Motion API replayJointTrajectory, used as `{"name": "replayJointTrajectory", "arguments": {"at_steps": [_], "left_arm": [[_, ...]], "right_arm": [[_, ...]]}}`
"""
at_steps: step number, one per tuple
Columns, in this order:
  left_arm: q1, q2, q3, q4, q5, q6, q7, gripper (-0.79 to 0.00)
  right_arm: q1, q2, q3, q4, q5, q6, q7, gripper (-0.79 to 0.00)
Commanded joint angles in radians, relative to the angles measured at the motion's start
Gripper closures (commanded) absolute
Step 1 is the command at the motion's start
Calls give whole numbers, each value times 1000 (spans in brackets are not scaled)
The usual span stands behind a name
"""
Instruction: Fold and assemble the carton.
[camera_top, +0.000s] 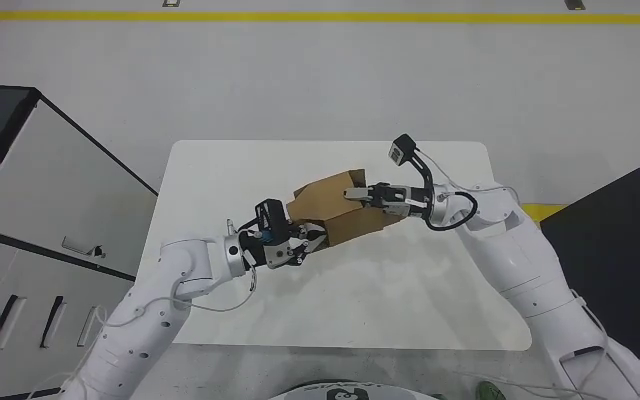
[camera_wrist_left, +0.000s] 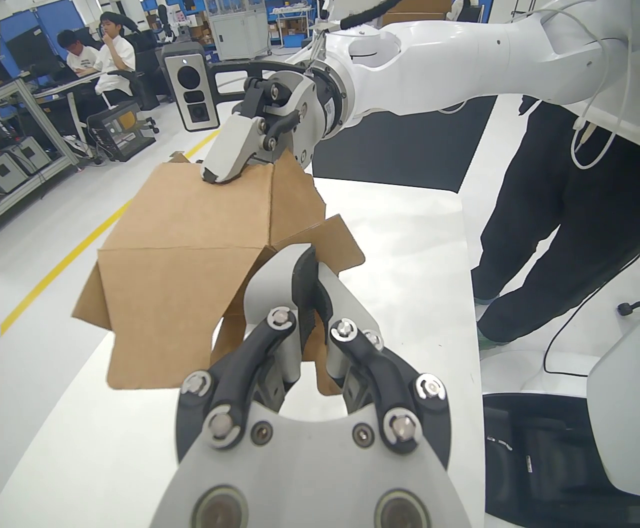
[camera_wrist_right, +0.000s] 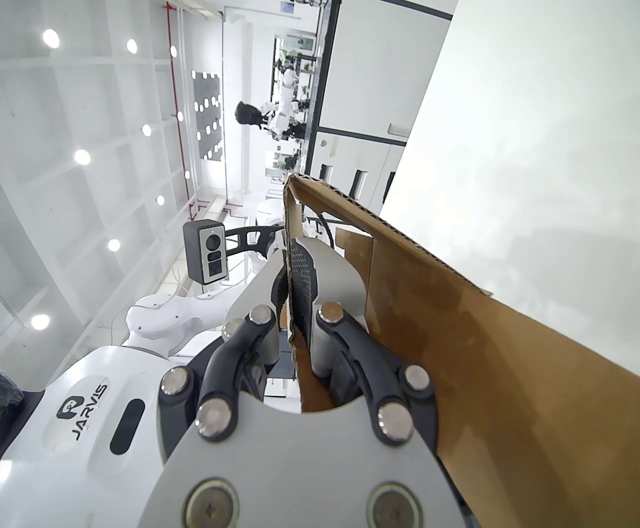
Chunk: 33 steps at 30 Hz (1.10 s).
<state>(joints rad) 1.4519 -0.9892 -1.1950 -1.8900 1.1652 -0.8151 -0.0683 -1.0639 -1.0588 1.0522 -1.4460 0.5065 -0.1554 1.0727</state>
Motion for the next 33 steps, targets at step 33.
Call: {"name": "replayJointTrajectory", "arguments": {"at_steps": [33], "left_arm": [[30, 4, -11, -9, 17, 19, 17, 0]], "right_arm": [[-41, -4, 23, -15, 31, -4, 28, 0]]}}
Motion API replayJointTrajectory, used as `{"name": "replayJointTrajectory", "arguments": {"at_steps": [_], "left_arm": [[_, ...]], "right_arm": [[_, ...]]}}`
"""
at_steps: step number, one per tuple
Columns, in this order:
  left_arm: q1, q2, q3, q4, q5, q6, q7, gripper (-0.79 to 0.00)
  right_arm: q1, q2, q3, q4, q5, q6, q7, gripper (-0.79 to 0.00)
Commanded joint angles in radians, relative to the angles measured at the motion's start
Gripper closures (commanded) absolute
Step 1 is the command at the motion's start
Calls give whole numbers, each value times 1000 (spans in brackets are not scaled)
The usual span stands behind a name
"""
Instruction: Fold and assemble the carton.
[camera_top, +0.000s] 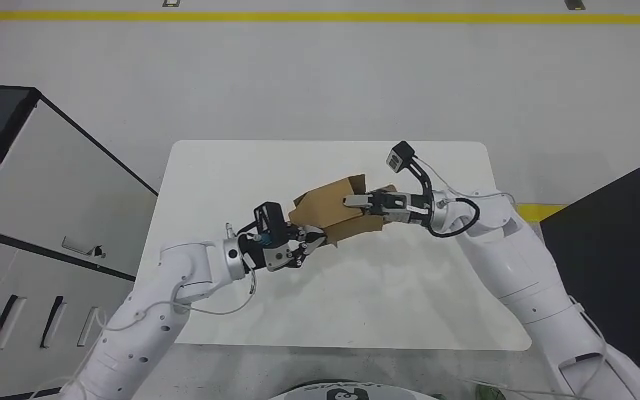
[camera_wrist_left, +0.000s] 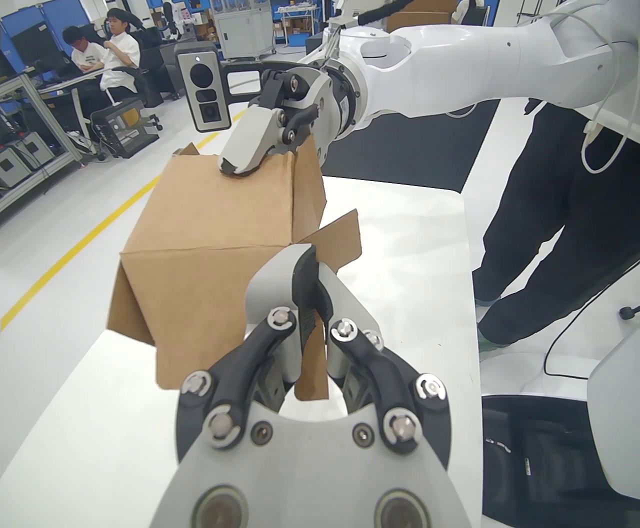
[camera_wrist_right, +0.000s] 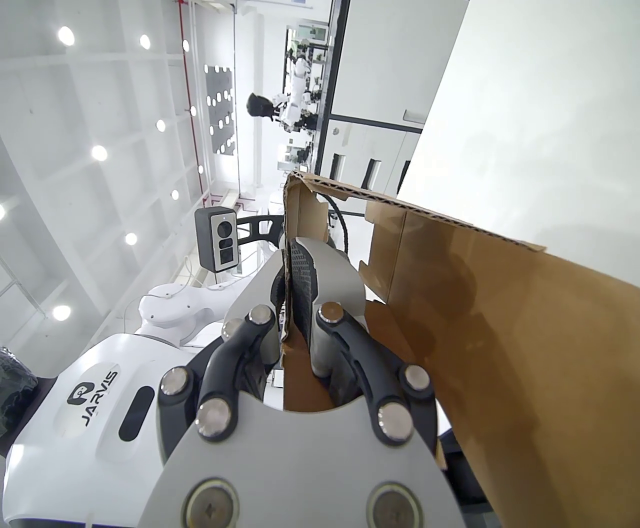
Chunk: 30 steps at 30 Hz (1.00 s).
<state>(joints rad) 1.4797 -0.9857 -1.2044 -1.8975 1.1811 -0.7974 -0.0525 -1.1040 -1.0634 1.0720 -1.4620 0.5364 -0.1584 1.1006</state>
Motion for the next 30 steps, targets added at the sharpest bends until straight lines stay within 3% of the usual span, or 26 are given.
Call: {"name": "replayJointTrajectory", "arguments": {"at_steps": [1, 22, 30], "left_arm": [[4, 1, -3, -2, 2, 1, 3, 0], [36, 7, -52, 5, -11, 18, 25, 0], [39, 8, -58, 0, -16, 22, 21, 0]], "right_arm": [[-2, 1, 7, 1, 1, -1, -1, 0], [-32, 8, 68, 6, 85, -25, 82, 0], [-26, 11, 63, 13, 24, -12, 107, 0]]}}
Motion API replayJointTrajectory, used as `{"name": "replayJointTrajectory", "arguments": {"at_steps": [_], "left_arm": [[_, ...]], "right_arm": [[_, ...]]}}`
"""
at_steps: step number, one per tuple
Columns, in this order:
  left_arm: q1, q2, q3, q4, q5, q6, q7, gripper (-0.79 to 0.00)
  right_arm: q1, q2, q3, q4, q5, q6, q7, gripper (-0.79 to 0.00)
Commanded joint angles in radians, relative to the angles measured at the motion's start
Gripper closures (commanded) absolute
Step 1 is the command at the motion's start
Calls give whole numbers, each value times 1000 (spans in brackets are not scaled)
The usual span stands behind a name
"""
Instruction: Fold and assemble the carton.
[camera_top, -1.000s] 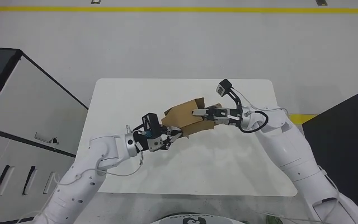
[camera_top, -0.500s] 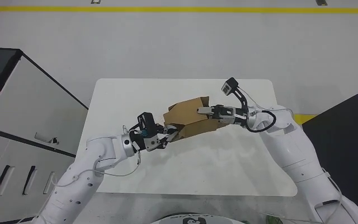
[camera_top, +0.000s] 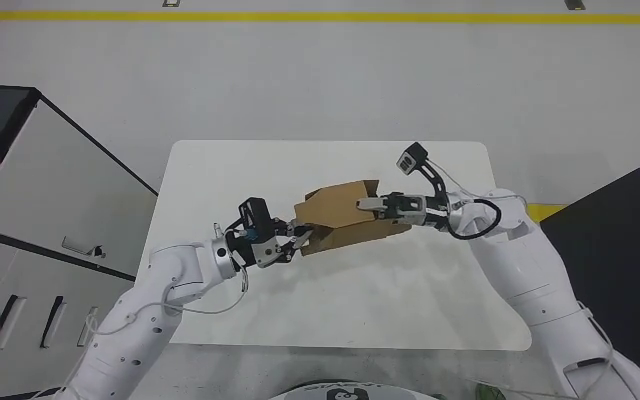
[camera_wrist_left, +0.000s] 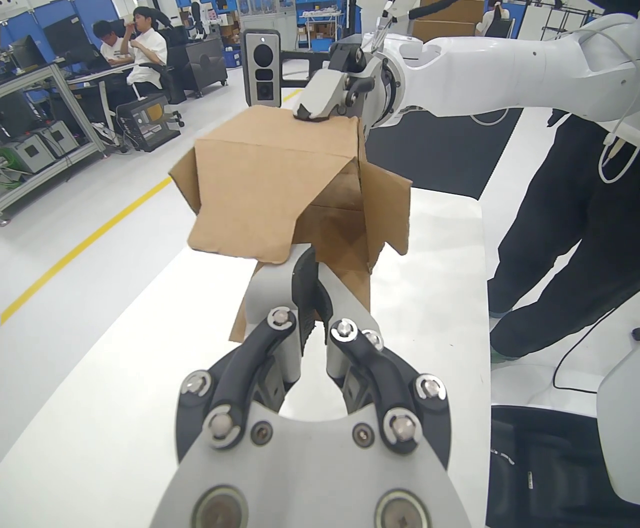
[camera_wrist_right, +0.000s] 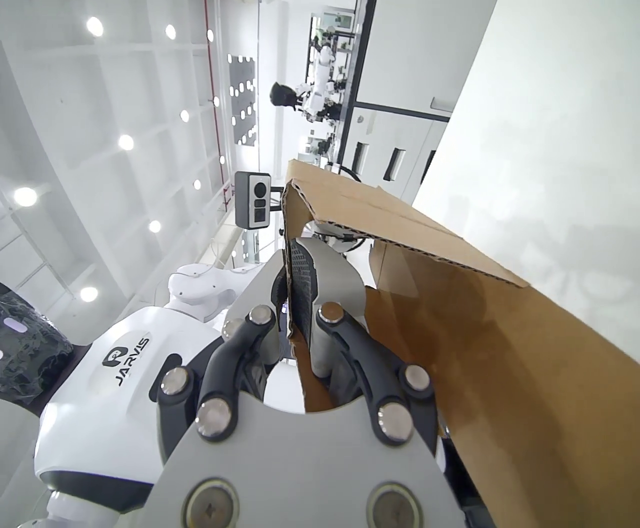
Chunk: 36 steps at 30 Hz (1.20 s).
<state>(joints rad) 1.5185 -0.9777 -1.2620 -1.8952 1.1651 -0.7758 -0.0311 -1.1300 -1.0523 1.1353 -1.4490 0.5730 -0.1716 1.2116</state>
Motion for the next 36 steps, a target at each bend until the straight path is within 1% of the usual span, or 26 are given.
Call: {"name": "replayJointTrajectory", "arguments": {"at_steps": [1, 5, 22, 36], "left_arm": [[1, 0, -2, -5, 2, 2, -1, 0], [5, 1, -4, -9, 4, 3, 0, 0], [-2, -2, 15, -10, 15, 7, -6, 0], [-15, -5, 42, -8, 15, -2, -16, 0]], "right_arm": [[-1, 0, -2, -1, -15, 3, -8, 0], [0, 2, -2, 1, -45, 13, -22, 0], [14, 8, -31, -19, -183, 61, -7, 0], [19, 7, -63, -32, -220, 80, -2, 0]]}}
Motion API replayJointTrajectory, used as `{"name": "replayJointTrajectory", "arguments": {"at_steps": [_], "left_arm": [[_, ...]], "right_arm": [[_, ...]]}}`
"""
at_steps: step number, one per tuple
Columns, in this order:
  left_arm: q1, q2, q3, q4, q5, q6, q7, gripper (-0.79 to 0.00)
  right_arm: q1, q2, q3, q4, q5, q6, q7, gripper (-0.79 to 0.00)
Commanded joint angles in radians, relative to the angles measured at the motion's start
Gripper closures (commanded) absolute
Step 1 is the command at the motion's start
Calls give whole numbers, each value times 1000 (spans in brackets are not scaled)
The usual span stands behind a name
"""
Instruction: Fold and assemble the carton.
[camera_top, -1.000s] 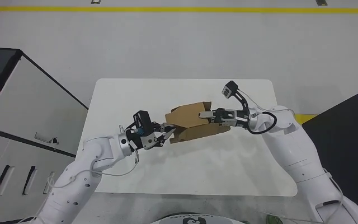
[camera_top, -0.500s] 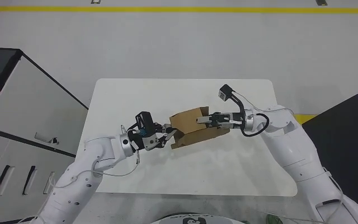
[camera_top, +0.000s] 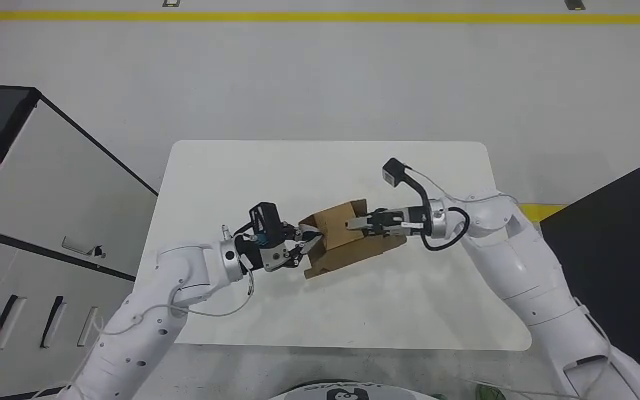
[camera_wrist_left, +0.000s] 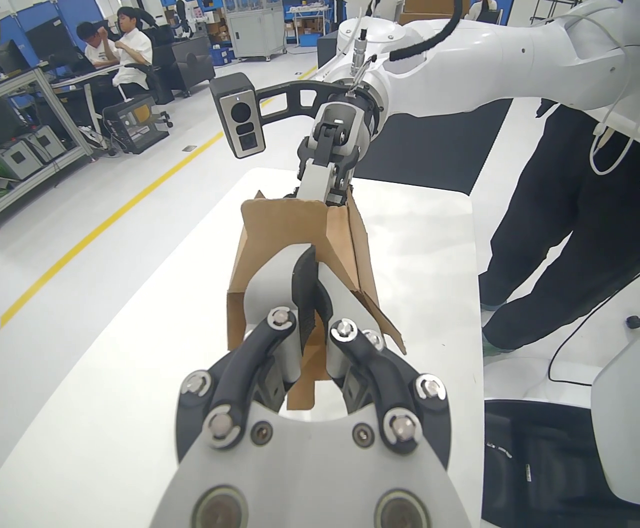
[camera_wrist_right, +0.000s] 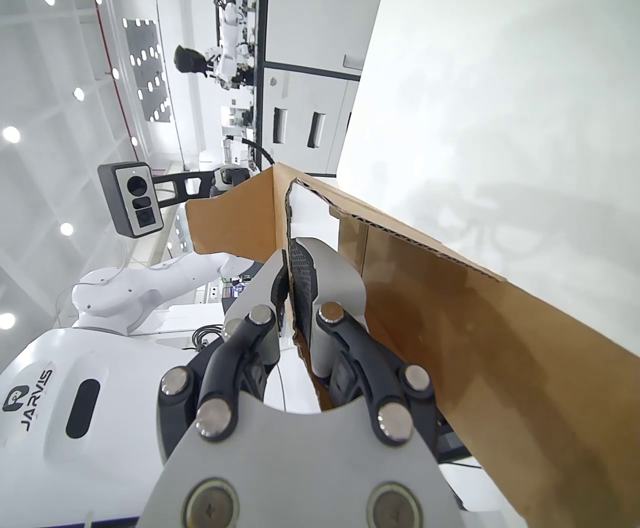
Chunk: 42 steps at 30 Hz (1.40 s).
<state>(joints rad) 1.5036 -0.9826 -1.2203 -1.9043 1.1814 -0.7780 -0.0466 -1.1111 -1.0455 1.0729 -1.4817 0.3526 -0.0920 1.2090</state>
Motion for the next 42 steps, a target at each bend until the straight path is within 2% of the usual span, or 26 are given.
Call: {"name": "replayJointTrajectory", "arguments": {"at_steps": [1, 6, 13, 24, 42], "left_arm": [[-1, 0, 1, 1, -2, 0, -1, 0], [1, 1, -13, 4, -7, 6, 4, 0], [14, 5, -42, -1, -11, 12, 10, 0], [33, 7, -68, -7, -9, 29, 33, 0], [27, 3, -60, 15, -11, 49, 41, 0]], "right_arm": [[1, 0, -2, 1, 1, 1, 1, 0], [-3, 0, 18, 8, 54, -17, -5, 0], [-29, 6, 67, 6, 145, -105, 18, 0], [-47, 13, 81, 6, 164, -131, 92, 0], [-39, 18, 69, 19, 181, -165, 201, 0]]}}
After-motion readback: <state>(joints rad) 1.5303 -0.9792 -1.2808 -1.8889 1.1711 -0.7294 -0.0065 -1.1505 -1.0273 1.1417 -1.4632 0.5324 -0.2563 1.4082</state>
